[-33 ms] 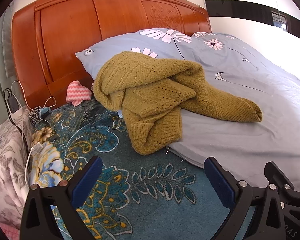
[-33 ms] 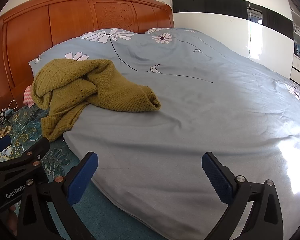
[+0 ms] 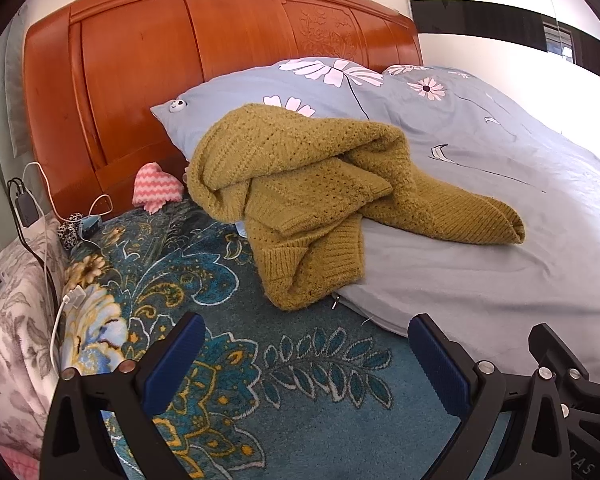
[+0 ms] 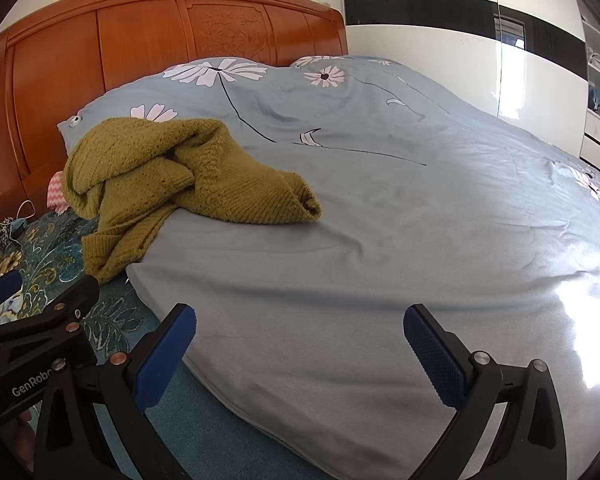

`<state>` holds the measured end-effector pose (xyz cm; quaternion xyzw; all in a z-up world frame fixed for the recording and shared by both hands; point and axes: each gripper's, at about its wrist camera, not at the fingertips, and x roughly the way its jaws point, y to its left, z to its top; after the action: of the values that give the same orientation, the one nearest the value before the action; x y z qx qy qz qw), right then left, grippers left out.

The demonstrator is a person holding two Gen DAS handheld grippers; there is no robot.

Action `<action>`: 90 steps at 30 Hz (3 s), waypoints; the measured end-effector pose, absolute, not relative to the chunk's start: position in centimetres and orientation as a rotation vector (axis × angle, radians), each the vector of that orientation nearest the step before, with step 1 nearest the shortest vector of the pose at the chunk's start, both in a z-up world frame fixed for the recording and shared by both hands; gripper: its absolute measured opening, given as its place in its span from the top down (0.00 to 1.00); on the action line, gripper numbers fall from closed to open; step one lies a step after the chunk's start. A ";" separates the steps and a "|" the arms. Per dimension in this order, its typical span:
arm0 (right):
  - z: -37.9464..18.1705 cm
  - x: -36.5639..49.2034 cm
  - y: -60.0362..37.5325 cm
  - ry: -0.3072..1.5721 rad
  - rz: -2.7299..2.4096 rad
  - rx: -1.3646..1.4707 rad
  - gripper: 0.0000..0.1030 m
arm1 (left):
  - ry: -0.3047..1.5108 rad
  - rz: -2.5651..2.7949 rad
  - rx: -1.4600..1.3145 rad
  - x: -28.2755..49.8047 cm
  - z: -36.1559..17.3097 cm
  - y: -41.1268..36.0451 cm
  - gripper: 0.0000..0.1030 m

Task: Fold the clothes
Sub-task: 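Approach the crumpled mustard-yellow sweater with both grippers open, then grasp the sweater with the right gripper and lift it off the bed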

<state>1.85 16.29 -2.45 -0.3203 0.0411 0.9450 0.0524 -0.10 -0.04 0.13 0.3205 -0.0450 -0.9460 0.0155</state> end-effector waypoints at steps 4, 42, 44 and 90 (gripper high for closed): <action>-2.3 2.0 16.4 0.129 2.878 -0.969 0.00 | -0.157 -2.950 0.984 -0.3 0.4 -0.1 0.00; 1.3 4.0 15.6 0.098 2.972 -0.818 0.00 | -0.140 -3.004 0.772 2.9 4.2 -1.2 0.00; 1.3 4.0 15.6 0.110 2.979 -0.811 0.00 | -0.114 -3.007 0.794 2.8 4.2 -1.5 0.00; -2.4 -14.9 20.2 0.404 2.912 -1.298 0.33 | 0.328 -2.951 0.851 1.4 3.0 -9.4 0.00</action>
<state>-14.88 20.22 -2.38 -0.4037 0.1255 0.9055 -0.0361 1.39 -9.38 3.04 0.2754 0.1063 -0.9551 0.0263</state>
